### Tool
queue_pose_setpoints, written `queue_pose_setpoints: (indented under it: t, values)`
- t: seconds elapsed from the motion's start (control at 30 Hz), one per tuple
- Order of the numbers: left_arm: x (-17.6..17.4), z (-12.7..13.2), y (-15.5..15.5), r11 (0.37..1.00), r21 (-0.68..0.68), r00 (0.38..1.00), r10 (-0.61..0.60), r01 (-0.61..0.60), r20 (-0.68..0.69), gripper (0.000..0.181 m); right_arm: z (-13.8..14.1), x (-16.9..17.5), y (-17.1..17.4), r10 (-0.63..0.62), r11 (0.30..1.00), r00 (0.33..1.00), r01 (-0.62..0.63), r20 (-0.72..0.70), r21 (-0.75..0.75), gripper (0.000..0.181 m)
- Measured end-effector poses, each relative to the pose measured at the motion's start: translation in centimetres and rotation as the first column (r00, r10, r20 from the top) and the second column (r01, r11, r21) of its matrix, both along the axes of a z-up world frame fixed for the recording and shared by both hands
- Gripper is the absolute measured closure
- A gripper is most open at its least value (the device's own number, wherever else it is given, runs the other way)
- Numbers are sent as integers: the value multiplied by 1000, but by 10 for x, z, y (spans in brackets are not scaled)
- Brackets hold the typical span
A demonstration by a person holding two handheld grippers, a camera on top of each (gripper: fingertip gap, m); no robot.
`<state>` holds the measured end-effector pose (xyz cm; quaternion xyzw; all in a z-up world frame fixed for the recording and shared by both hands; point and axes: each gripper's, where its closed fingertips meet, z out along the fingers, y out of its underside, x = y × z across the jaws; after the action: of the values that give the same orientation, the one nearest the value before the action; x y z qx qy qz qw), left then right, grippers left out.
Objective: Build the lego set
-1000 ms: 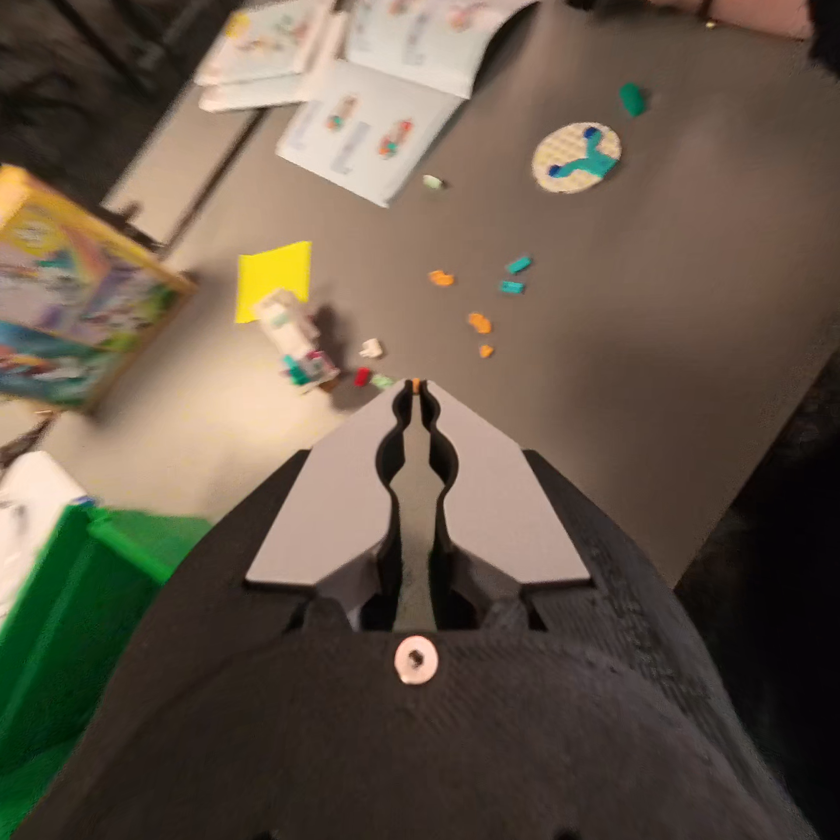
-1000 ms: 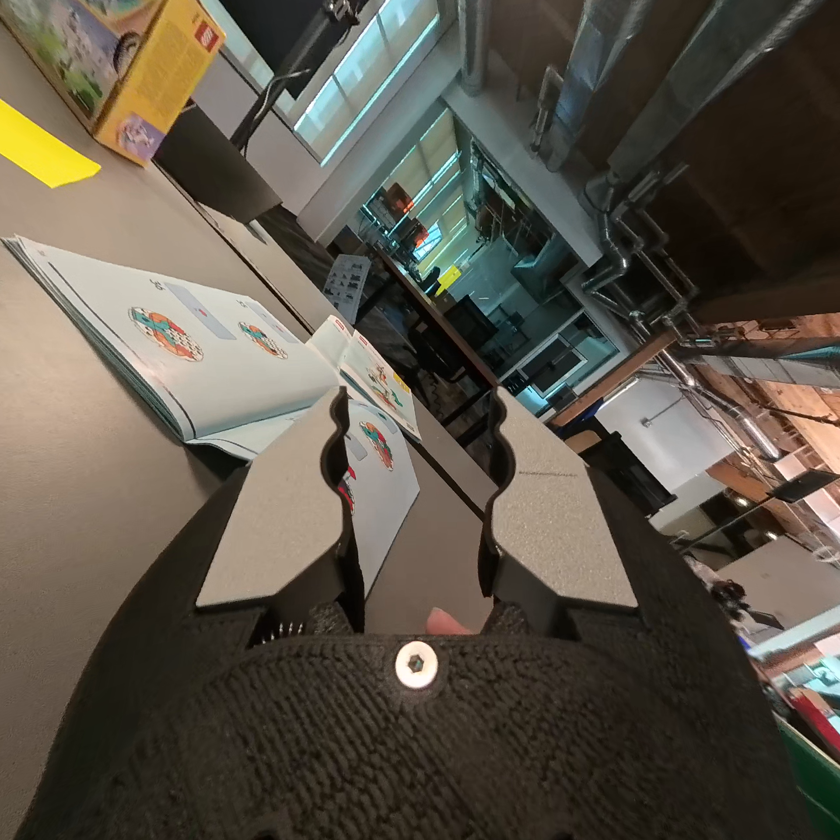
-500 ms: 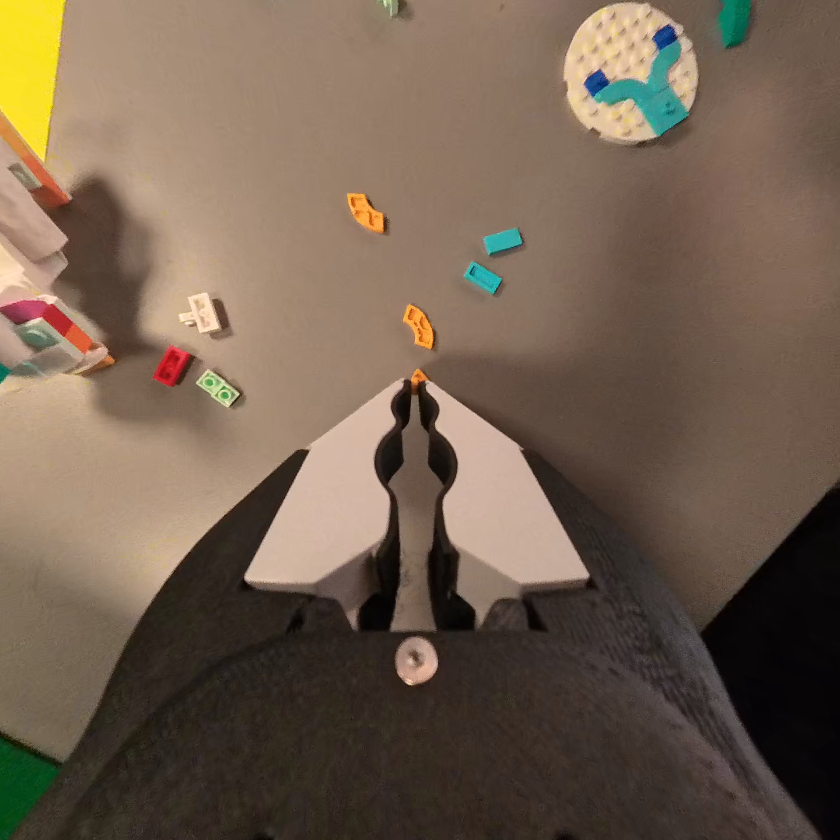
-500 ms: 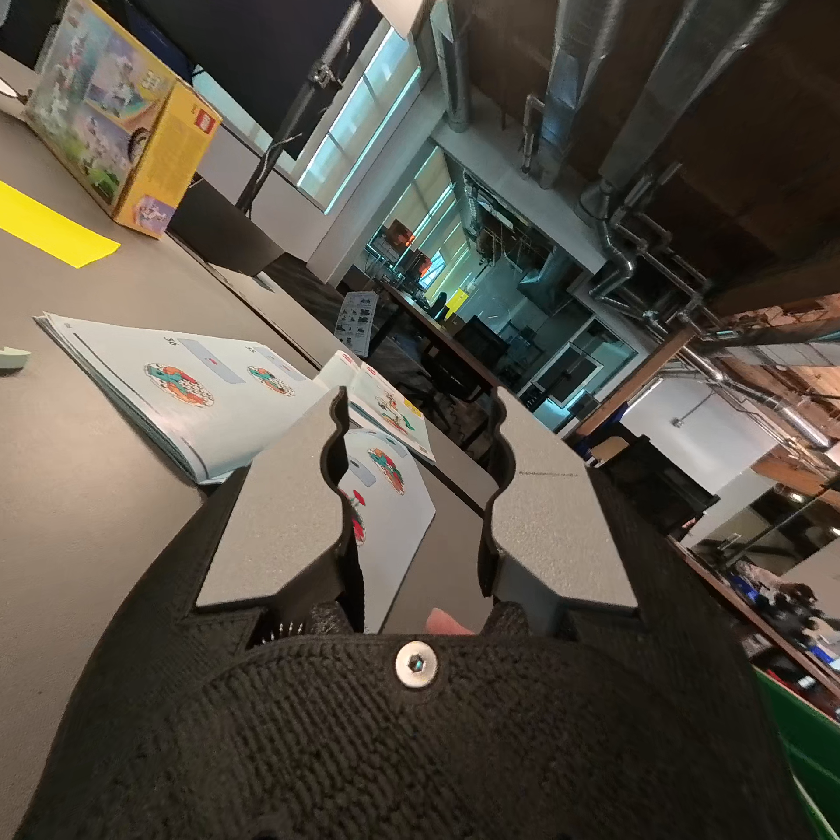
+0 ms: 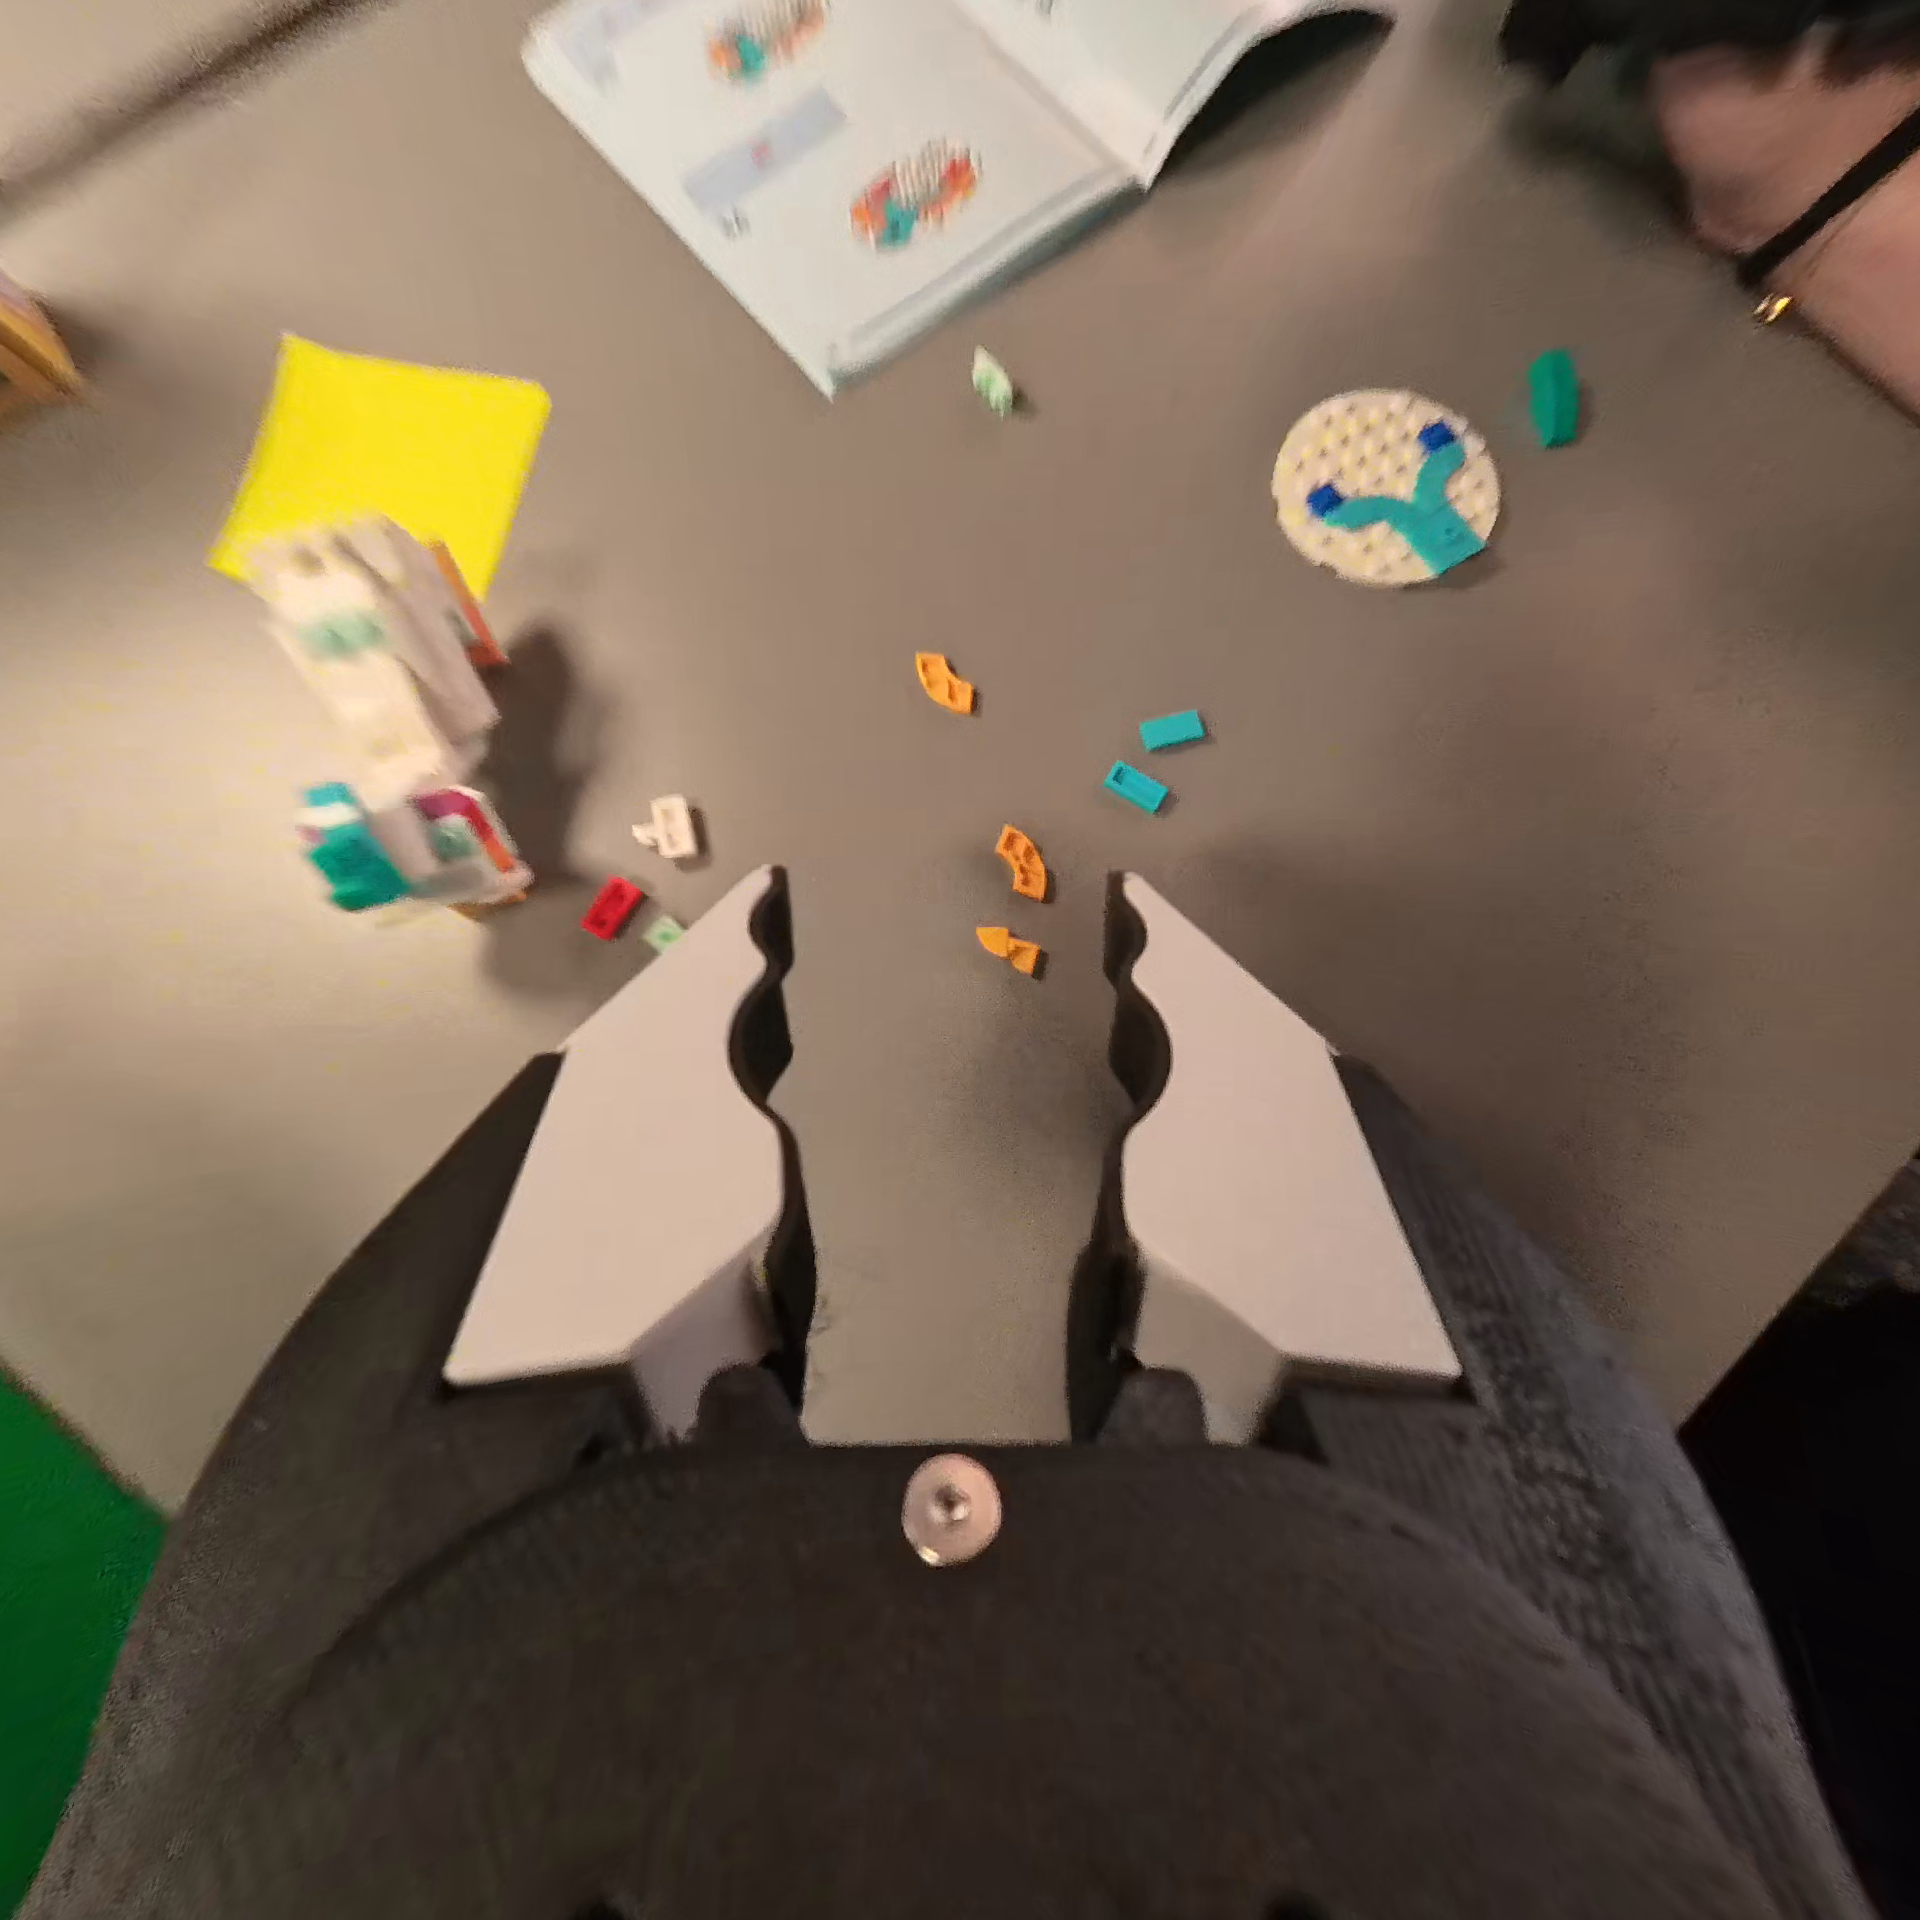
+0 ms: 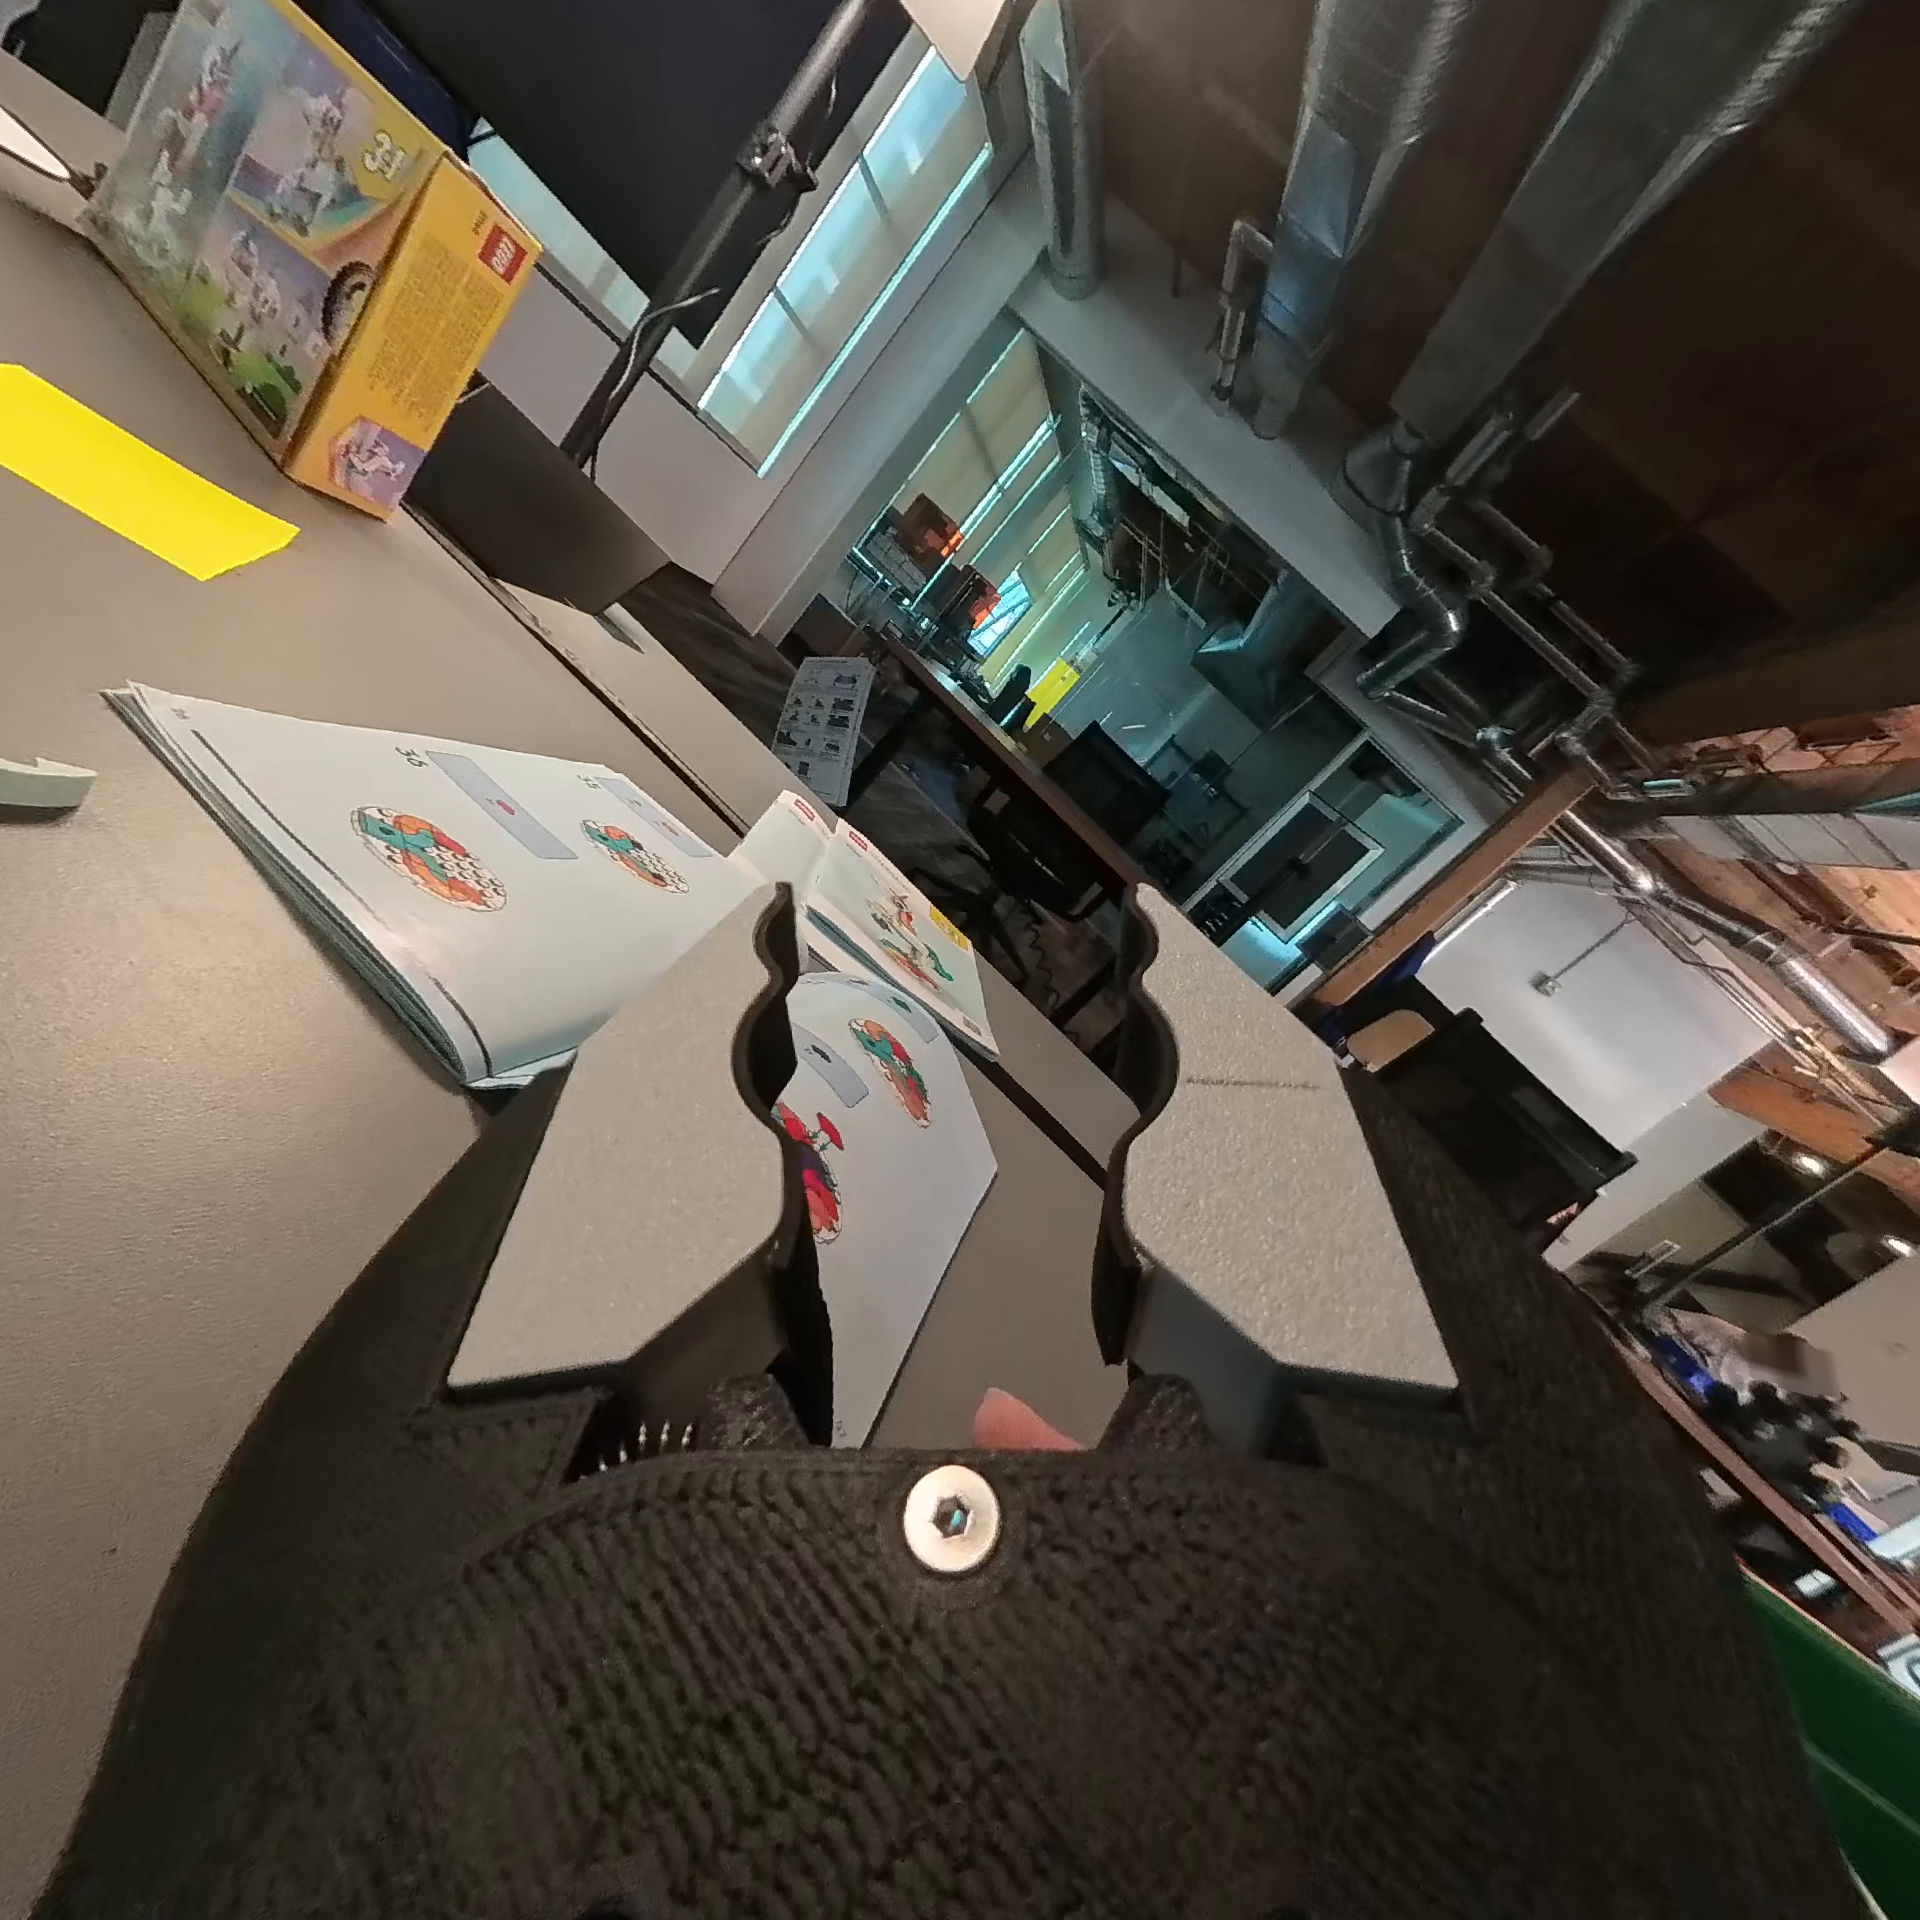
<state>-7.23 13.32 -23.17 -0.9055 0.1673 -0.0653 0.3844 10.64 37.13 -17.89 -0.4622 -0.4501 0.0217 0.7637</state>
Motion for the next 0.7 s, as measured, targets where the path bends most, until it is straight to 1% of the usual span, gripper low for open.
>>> queue_pose_setpoints:
  t: [0.03, 0.13, 0.23, 0.37, 0.47, 0.57, 0.63, 0.7]
  values:
    - [-4, 13, -3, 999, 47, 1000, 4, -2, -25, 122, 0, 0, 0, 1, 1000, 1000, -1, 3, 1, 121]
    - [-22, 50, -16, 988, 156, 993, 39, -22, -107, 124, -2, -1, 0, 1, 1000, 1000, -1, 12, 0, 121]
    - [-45, 78, -36, 974, 215, 985, 99, -68, -141, 125, -3, -1, -1, 2, 1000, 1000, -2, 18, -1, 121]
    - [-75, 100, -64, 954, 262, 975, 184, -146, -127, 126, -4, -1, 0, 1, 1000, 1000, -1, 27, -4, 121]
    - [-94, 111, -83, 927, 309, 961, 256, -211, -110, 128, -6, -1, 0, 1, 1000, 1000, -1, 29, -10, 121]
    - [-89, 117, -92, 905, 363, 969, 247, -223, -21, 132, -6, 0, 1, -6, 1000, 999, 6, 32, -8, 121]
    - [-72, 118, -91, 888, 410, 978, 196, -207, 68, 133, -5, 2, 0, -19, 1000, 999, 19, 36, 3, 121]
    - [-45, 116, -82, 862, 474, 978, 107, -180, 178, 134, -5, 5, -1, -40, 999, 998, 39, 51, 19, 121]
